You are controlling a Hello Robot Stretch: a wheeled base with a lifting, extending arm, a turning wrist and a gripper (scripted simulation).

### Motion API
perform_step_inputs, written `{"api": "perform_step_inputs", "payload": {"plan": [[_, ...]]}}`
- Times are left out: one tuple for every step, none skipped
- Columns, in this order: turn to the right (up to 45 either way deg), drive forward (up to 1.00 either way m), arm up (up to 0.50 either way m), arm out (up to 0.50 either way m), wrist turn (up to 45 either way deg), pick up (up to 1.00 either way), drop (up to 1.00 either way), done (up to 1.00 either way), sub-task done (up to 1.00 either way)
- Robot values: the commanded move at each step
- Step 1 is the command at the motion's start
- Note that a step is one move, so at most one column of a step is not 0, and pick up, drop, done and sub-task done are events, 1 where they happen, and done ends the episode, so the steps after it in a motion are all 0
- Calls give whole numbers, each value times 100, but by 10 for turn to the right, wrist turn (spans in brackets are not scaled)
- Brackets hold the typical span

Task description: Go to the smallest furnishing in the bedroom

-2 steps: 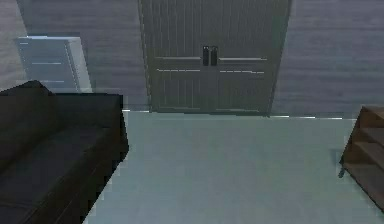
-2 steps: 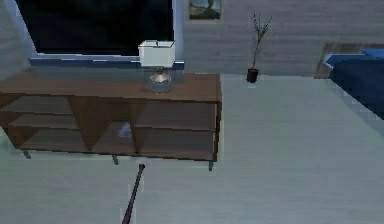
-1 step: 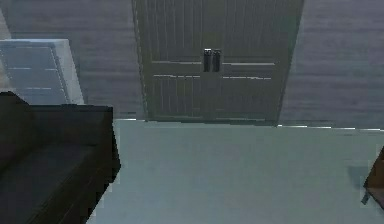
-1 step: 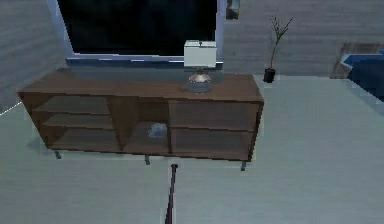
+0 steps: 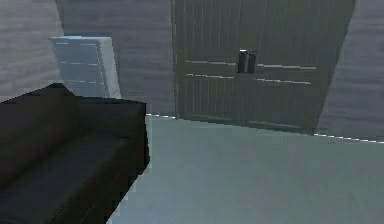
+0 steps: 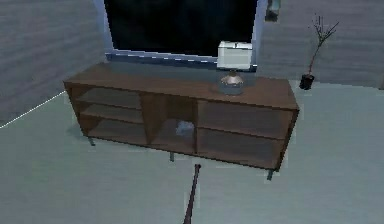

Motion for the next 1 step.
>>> {"api": "perform_step_inputs", "payload": {"plan": [[0,100,0,0,0,0,0,0,0]]}}
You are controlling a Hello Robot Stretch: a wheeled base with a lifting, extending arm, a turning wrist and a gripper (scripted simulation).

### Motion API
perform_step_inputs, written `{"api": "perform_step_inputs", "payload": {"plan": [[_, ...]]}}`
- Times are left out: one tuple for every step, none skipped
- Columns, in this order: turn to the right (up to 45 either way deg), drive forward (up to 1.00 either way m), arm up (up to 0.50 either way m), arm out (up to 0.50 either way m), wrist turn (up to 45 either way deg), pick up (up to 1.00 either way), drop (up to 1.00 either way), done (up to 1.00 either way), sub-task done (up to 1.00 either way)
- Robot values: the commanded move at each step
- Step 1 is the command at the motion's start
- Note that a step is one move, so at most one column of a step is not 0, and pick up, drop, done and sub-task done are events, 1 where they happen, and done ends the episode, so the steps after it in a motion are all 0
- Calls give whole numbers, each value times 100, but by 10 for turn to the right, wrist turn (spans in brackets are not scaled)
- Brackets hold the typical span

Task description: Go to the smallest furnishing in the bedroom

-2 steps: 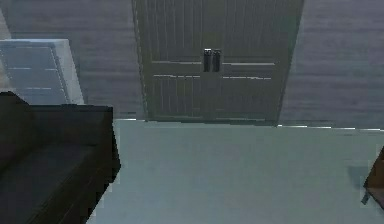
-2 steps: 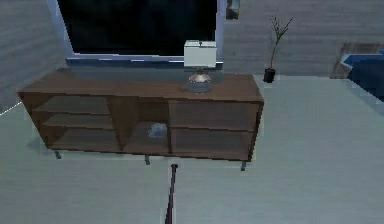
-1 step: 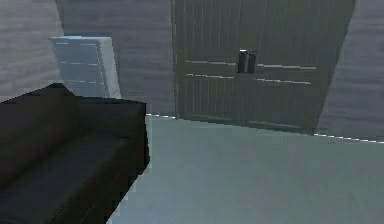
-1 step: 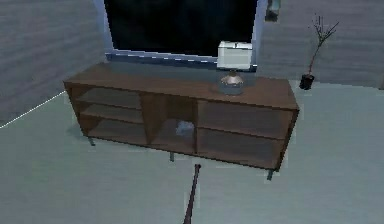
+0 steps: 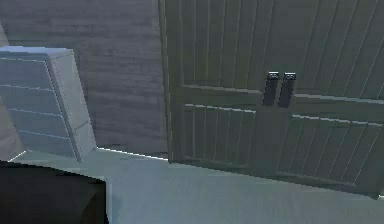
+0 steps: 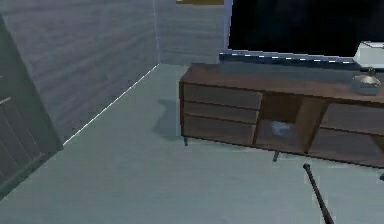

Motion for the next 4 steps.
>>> {"api": "perform_step_inputs", "payload": {"plan": [[-30,0,0,0,0,0,0,0,0],[0,85,0,0,0,0,0,0,0],[-210,0,0,0,0,0,0,0,0],[0,60,0,0,0,0,0,0,0]]}}
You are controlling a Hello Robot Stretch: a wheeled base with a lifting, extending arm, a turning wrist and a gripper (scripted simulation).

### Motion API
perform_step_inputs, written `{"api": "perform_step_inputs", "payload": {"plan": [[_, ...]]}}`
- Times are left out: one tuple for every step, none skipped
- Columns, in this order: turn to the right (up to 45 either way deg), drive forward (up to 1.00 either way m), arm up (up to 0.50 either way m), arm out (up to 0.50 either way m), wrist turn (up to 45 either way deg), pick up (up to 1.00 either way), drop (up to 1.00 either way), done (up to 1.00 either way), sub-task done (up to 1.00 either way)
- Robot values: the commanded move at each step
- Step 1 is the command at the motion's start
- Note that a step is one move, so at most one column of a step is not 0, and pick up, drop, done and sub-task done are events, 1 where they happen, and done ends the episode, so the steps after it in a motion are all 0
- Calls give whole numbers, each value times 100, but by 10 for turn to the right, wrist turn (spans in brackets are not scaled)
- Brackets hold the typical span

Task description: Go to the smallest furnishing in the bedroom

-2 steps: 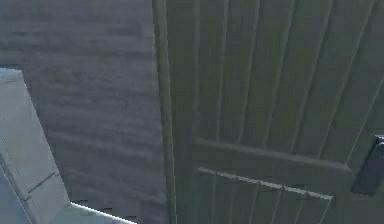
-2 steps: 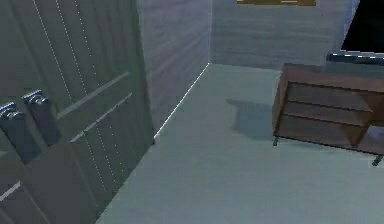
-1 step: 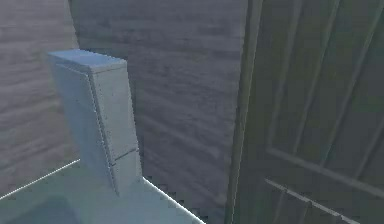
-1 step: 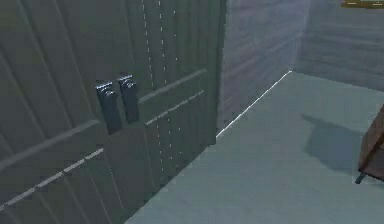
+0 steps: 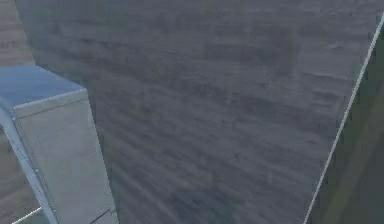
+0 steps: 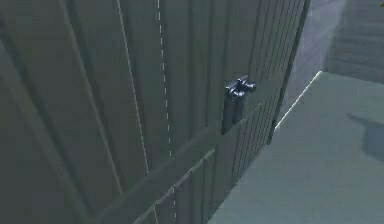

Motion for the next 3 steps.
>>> {"api": "perform_step_inputs", "payload": {"plan": [[-450,0,0,0,0,0,0,0,0],[-330,0,0,0,0,0,0,0,0],[0,35,0,0,0,0,0,0,0]]}}
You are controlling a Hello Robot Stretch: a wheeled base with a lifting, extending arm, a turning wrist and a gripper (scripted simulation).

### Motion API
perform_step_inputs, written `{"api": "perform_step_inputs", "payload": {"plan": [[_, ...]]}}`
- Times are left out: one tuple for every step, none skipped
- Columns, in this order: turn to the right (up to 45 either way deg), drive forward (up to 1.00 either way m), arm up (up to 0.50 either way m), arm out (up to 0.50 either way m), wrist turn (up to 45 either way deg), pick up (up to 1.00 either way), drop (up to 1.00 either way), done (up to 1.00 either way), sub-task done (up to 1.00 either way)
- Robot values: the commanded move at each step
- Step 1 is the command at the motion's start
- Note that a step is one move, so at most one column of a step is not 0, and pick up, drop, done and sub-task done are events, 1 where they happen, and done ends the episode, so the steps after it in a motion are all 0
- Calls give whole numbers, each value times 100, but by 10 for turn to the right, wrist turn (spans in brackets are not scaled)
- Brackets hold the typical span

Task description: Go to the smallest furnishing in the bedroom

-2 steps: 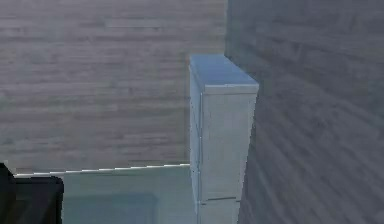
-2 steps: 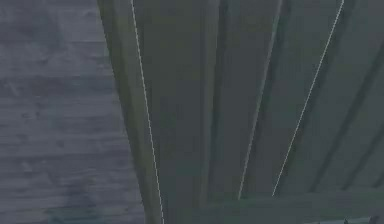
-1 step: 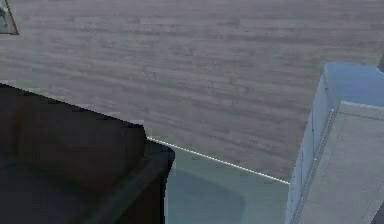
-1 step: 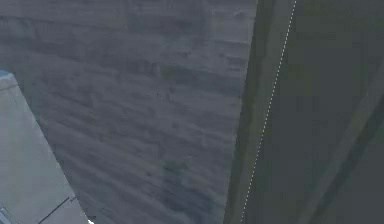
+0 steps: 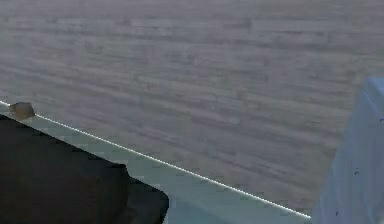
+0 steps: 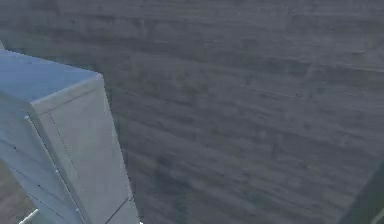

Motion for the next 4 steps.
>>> {"api": "perform_step_inputs", "payload": {"plan": [[-450,0,0,0,0,0,0,0,0],[-450,0,0,0,0,0,0,0,0],[-450,0,0,0,0,0,0,0,0],[-420,0,0,0,0,0,0,0,0]]}}
